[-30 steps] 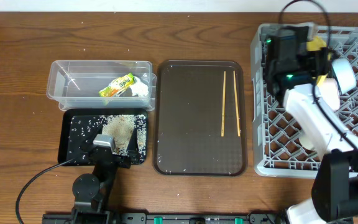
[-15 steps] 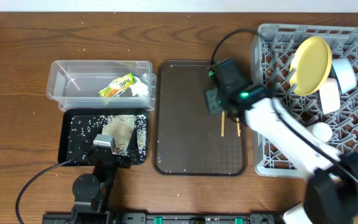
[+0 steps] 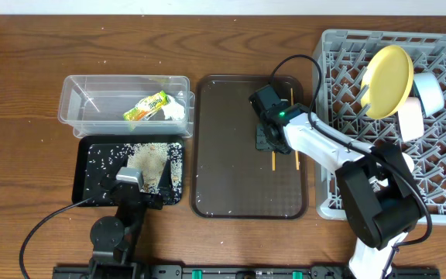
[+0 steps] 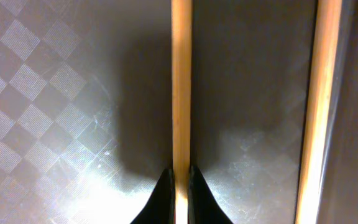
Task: Sort waste into correct bins and load items into the dishwasher rack
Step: 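Grasp one chopstick on the brown tray and place it in the rack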
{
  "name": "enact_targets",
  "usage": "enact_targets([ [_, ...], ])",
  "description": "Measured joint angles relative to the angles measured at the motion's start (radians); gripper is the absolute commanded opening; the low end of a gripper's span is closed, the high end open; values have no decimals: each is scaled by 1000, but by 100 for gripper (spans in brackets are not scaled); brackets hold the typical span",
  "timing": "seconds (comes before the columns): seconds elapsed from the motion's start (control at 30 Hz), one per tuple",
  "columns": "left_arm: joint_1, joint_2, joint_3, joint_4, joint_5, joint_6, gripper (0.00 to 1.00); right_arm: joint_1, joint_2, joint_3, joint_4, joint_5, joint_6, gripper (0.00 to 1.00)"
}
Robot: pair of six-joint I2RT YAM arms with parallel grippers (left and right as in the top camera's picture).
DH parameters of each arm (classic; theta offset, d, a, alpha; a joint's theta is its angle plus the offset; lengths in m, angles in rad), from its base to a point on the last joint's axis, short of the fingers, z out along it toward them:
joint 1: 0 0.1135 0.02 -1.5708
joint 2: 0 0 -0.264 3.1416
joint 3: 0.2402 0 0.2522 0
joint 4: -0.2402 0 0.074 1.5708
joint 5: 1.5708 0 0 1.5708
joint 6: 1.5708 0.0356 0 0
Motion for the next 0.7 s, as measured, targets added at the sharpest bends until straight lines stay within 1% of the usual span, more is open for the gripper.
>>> enact_targets([
  [0.13, 0, 0, 0, 0, 0, 0, 99, -21, -41, -2, 0, -19, -32, 1],
  [0.27, 0, 0, 0, 0, 0, 0, 99, -83, -214, -5, 3, -44, -137, 1],
  [0.33, 0, 0, 0, 0, 0, 0, 99, -145, -340, -2, 1, -48, -211, 1],
  [0.4, 0, 0, 0, 0, 0, 0, 99, -203, -426, 3, -3, -45, -263, 1],
  [0.47, 0, 0, 0, 0, 0, 0, 99, -272, -484, 9, -7, -42, -311, 1],
  [0.57, 0, 0, 0, 0, 0, 0, 99, -356, -497, 12, -23, -41, -352, 2],
  [0.6, 0, 0, 0, 0, 0, 0, 99, -383, -487, 12, -29, -42, -365, 7],
  [0.63, 0, 0, 0, 0, 0, 0, 99, -404, -473, 12, -32, -48, -375, 16],
  [0.67, 0, 0, 0, 0, 0, 0, 99, -418, -453, 12, -33, -56, -392, 29],
  [0.7, 0, 0, 0, 0, 0, 0, 99, -426, -433, 12, -33, -62, -404, 36],
])
